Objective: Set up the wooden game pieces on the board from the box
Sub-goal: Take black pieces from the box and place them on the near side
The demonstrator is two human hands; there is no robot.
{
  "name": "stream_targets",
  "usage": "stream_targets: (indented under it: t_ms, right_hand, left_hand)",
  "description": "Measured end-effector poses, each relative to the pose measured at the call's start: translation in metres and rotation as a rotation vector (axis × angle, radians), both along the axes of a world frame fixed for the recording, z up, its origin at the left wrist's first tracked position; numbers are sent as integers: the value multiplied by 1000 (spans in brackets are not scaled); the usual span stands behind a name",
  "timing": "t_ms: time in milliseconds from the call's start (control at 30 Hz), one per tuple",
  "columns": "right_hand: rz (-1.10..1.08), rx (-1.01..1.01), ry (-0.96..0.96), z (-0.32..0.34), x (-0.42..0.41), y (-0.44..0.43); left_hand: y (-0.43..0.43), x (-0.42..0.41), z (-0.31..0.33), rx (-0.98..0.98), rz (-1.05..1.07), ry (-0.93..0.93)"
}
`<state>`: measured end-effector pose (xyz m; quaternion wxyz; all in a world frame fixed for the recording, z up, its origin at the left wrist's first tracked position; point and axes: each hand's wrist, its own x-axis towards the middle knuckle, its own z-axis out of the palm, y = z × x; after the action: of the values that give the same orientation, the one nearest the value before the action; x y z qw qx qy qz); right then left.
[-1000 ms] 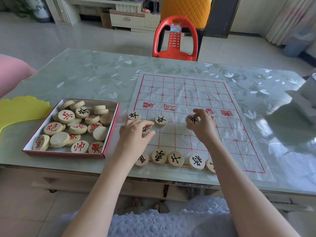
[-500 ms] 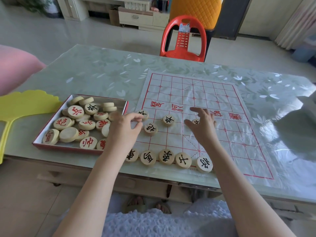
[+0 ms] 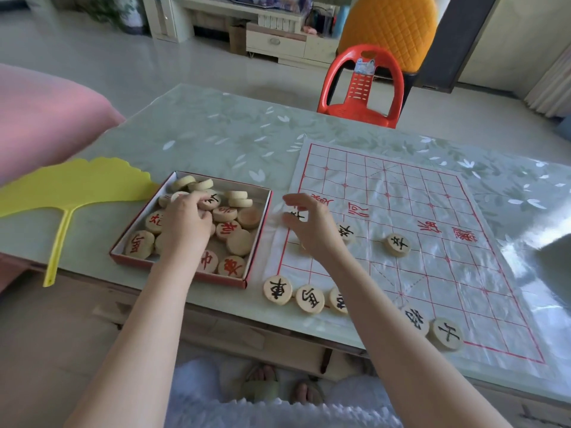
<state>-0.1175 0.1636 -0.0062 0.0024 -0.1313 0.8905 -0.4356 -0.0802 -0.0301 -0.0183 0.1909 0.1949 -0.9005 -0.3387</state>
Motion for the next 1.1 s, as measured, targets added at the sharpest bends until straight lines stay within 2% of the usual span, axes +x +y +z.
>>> stream_targets:
  t_ms: [167,333,467,700,833,1100]
  right_hand:
    - [65,67,-8,-9,-24,-55]
    - [56,366,49,-19,-45,-90]
    - [-10,468,46,-27,-52,-107]
    - [-28,328,76,-29,-51,-95]
    - [-2,282,2,-27,-47,-92]
    - [-23,-8,-93,-25,-42,-91]
  left_hand:
    - [-12,-23,-5,-107,-1,0]
    - [-18,-36,-16,-119,34,4]
    - [-16,-42,-25,-190,39,2]
    - [-17,-46,-32,-270,62,-31]
    - [-17,-47,-30,-284,31,-88]
    - [-18,-42,-20,-169,12,-34]
